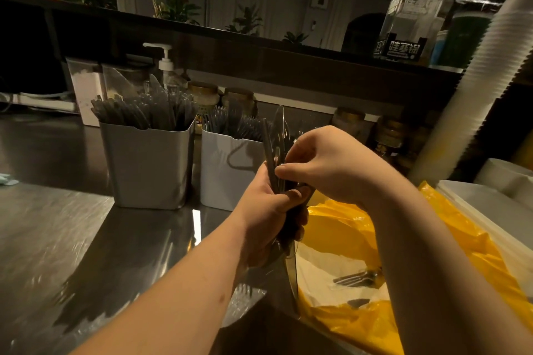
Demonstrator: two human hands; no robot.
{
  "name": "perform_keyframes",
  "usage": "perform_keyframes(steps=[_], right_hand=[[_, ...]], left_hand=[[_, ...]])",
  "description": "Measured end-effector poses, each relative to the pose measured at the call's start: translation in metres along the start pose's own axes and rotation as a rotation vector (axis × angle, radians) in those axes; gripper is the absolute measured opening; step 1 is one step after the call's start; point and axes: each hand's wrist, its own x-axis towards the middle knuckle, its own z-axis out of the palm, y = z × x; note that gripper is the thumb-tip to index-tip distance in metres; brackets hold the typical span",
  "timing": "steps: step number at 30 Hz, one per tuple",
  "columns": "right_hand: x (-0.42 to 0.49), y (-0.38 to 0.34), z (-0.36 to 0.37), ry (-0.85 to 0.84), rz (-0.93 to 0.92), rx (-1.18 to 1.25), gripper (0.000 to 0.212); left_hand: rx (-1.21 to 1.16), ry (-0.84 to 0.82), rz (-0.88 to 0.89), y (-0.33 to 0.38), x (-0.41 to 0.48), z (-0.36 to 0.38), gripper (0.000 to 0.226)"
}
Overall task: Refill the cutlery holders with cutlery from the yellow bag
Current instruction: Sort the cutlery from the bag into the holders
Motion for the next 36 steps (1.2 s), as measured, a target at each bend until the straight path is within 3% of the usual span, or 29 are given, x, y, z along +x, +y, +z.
perform_keyframes(steps=[3,8,11,14,21,25,32,36], right_hand=[[0.004,-0.002,0.01,0.117,0.046,0.015,0.011],[0.007,-0.001,0.016,-0.011,0.118,0.056,0.01],[0.008,0.0,0.016,-0.019,0.117,0.09,0.004],[0.007,0.001,0.011,-0.021,0.081,0.182,0.014],[0.004,0.002,0.004,-0.076,0.103,0.163,0.007],[0.003,0.006,0.0,0.081,0.177,0.398,0.015],[0.01,0.033,-0.02,0.648,0.31,1.0,0.018],[0.016,0.062,-0.021,0.578,0.522,1.101,0.031]], left_hand=[[-0.005,0.027,0.004,0.0,0.001,0.005,0.035],[0.047,0.08,-0.017,-0.004,0.002,0.005,0.03],[0.056,0.101,-0.019,-0.005,0.003,0.004,0.032],[0.07,0.088,-0.013,-0.006,0.004,0.002,0.037],[0.059,0.03,0.014,-0.005,0.002,-0.001,0.036],[0.015,0.009,-0.013,-0.005,-0.002,0.0,0.039],[0.032,0.099,-0.035,-0.006,-0.003,0.004,0.023],[0.055,0.103,0.004,-0.006,0.0,0.001,0.02]])
